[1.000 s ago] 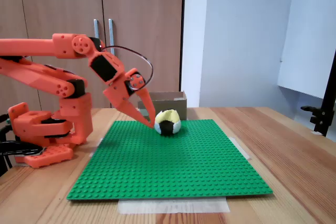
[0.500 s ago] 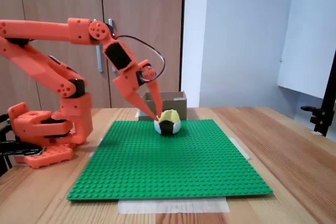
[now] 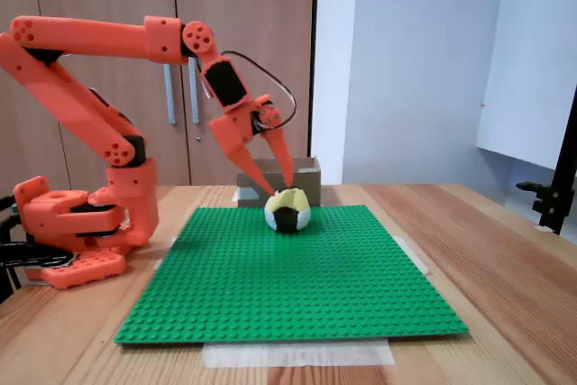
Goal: Pick the ball and put it in the box.
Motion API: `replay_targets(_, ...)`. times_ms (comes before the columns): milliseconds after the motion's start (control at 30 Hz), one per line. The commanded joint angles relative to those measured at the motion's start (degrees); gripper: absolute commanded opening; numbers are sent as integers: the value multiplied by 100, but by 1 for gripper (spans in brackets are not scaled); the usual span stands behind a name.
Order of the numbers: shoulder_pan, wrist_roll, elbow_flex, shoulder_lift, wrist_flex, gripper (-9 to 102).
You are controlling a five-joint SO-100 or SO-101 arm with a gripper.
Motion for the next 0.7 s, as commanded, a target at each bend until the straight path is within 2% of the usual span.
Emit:
replay_targets(0, -123, -123, -448, -123, 158, 20)
replay_targets(533, -650, -272, -1661, -1107, 1081, 36)
replay_targets(667, -809, -290, -1925, -1389, 1345, 37)
